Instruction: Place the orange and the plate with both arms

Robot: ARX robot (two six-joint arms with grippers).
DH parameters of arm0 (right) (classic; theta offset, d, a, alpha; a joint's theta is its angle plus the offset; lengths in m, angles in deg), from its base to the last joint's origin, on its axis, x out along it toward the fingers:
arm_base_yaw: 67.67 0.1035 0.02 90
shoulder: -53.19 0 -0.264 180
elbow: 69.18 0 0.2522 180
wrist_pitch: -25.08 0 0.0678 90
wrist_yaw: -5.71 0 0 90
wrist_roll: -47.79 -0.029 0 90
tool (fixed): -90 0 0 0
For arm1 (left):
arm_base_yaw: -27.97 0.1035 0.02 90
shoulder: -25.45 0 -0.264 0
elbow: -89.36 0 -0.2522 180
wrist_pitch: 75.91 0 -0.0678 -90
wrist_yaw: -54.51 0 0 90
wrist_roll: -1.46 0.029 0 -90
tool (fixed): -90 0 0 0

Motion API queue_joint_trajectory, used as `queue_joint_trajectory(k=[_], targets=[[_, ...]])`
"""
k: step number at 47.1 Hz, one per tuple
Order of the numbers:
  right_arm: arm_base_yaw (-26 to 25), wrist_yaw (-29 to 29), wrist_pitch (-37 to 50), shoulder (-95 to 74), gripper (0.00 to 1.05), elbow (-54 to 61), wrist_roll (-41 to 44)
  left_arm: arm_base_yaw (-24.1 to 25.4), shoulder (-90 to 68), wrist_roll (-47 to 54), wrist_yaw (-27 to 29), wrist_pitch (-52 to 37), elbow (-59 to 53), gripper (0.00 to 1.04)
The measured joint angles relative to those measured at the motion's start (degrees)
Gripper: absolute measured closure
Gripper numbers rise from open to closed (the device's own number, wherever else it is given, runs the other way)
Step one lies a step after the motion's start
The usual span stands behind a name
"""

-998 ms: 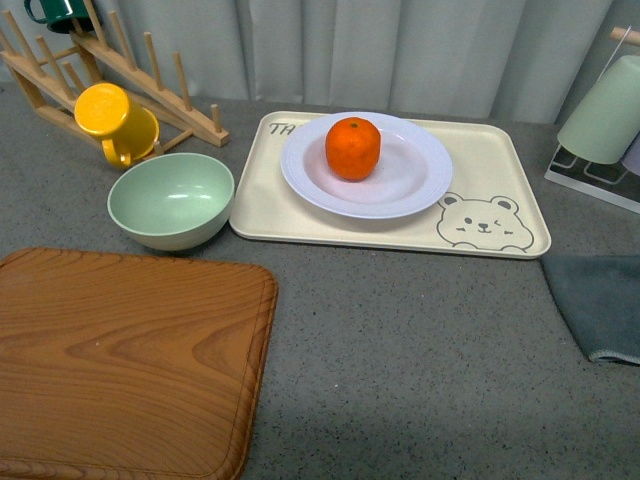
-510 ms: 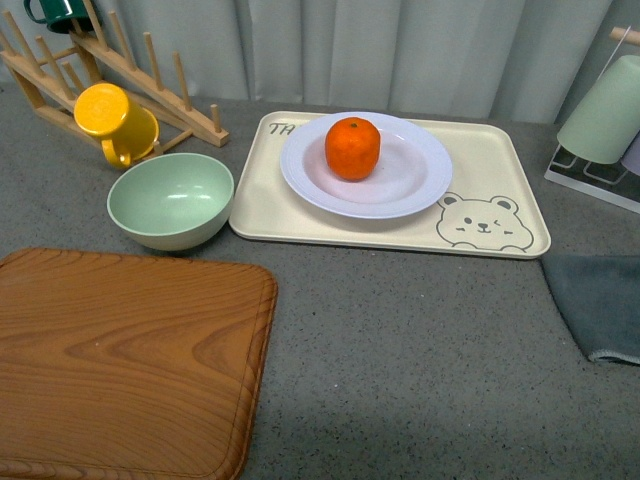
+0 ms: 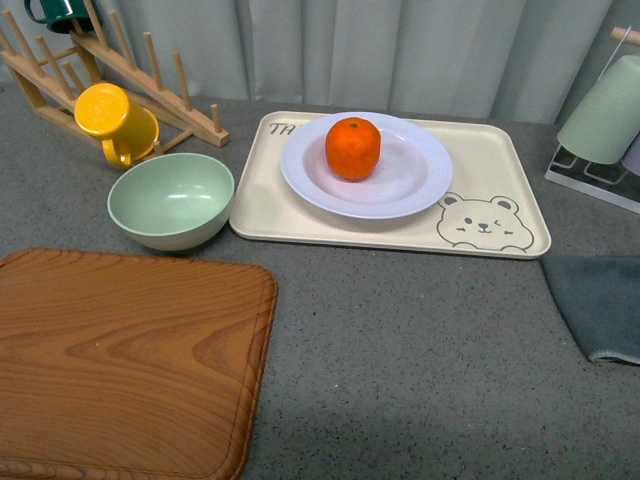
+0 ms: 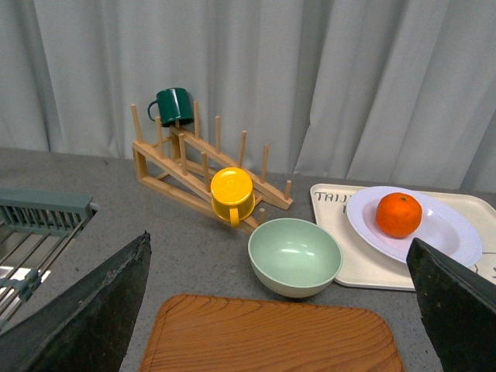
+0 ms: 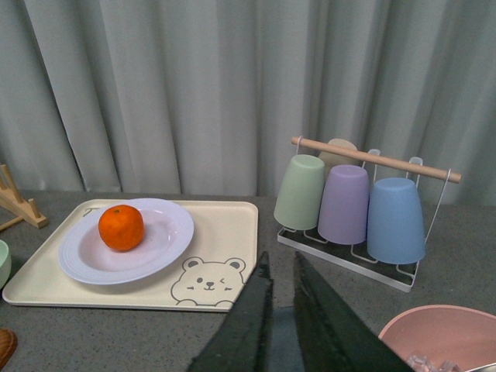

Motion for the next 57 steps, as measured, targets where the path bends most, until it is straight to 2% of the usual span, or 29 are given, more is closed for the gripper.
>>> queue_joint_trajectory(k=[8, 13, 22, 24, 28, 57], targets=[[0.0, 0.0, 0.02, 0.04, 0.65, 0.0, 0.0, 0.0, 0.0, -0.02, 0.0, 0.0, 0.0, 0.06], [0.0, 0.0, 0.0, 0.04, 0.41, 0.0, 0.0, 0.0, 0.0, 0.0, 0.0, 0.0, 0.0, 0.06], [0.0, 0.0, 0.02, 0.04, 0.11, 0.0, 0.0, 0.0, 0.0, 0.0, 0.0, 0.0, 0.0, 0.06], [0.0, 0.0, 0.02, 0.04, 0.07, 0.0, -0.04, 0.0, 0.0, 0.0, 0.0, 0.0, 0.0, 0.06], [0.0, 0.0, 0.0, 0.04, 0.1, 0.0, -0.02, 0.0, 0.0, 0.0, 0.0, 0.0, 0.0, 0.06], [0.0, 0.0, 0.0, 0.04, 0.09, 0.0, -0.02, 0.0, 0.0, 0.0, 0.0, 0.0, 0.0, 0.06]])
